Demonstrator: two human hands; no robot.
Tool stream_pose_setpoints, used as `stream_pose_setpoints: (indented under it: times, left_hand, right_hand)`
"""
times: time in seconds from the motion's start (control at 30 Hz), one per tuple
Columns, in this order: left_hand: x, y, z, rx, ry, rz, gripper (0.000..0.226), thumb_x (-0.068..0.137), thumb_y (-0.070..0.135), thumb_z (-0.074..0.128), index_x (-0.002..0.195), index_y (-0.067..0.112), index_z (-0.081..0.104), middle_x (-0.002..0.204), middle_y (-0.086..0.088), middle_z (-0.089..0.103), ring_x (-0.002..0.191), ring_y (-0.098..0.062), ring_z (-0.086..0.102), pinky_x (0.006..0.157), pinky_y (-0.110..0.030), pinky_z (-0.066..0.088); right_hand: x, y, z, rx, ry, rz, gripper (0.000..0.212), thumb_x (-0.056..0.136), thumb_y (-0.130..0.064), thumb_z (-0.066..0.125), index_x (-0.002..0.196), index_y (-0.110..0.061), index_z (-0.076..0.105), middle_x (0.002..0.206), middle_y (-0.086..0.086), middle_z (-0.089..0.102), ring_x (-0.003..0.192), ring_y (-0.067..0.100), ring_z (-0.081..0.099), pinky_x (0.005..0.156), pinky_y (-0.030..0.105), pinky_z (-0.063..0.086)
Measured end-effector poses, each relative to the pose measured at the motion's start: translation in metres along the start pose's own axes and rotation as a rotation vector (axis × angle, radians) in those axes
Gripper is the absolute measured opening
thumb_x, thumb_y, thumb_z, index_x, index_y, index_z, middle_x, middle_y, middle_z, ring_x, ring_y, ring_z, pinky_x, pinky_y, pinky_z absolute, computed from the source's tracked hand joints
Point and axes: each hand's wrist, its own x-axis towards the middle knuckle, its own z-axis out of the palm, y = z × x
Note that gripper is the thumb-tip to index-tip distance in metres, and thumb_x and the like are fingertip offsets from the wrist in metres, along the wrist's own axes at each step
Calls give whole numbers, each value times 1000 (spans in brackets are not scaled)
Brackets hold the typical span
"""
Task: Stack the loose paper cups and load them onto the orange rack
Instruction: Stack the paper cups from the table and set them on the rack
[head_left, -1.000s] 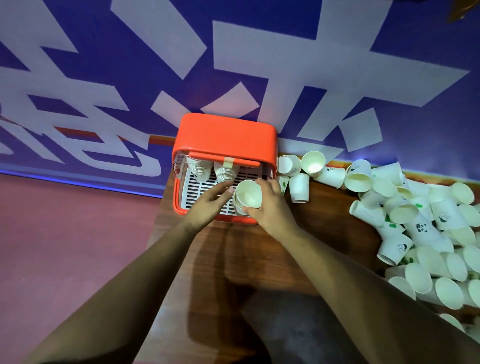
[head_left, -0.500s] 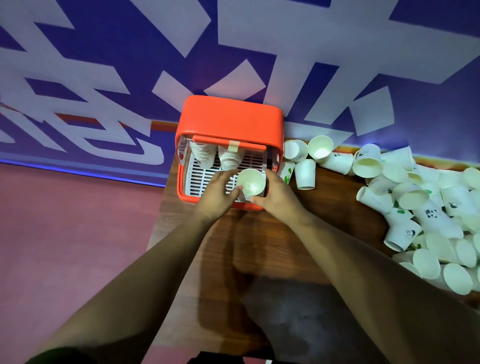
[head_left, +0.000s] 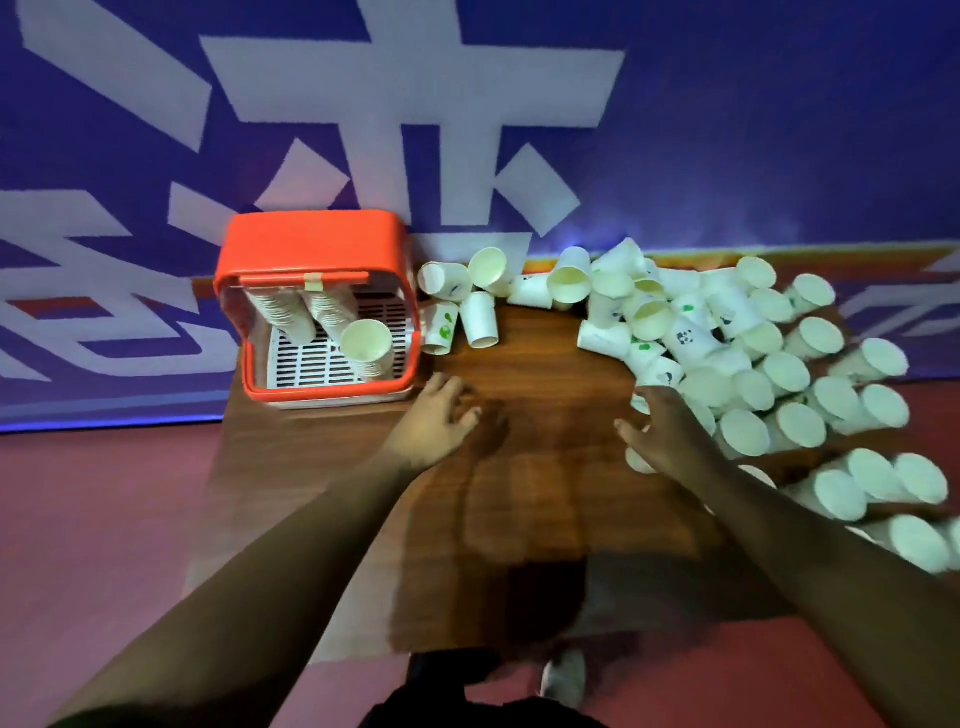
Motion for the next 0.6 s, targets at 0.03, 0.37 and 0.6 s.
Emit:
stream_pose_setpoints:
  times: [0.03, 0.37, 0.6]
  left_hand:
    - [3, 17, 18, 20, -43, -7, 27, 95, 30, 61, 117, 15, 58, 113, -1, 46, 99, -15, 56, 94, -35, 47]
    - [29, 152, 179, 95, -170, -82, 59, 84, 33, 73, 132, 9, 49, 129, -13, 45, 123, -27, 45, 100, -31, 38]
    - [59, 174, 228, 206, -163, -161, 96, 75, 37, 81, 148, 8, 27, 149, -11, 29, 138, -31, 34, 108, -41, 36]
  right_hand:
    - [-10, 26, -8, 8, 13, 20, 64, 87, -36, 67, 140, -8, 45, 142, 15, 45, 130, 29, 44, 105, 39, 38]
    - [-67, 207, -36, 47, 41, 118, 54, 75, -47, 63, 121, -20, 56, 120, 4, 58, 114, 25, 55, 93, 41, 48]
    - [-67, 217, -21, -72, 30, 68, 71, 78, -48, 68, 134, -11, 46, 133, 12, 48, 121, 31, 48, 102, 42, 40]
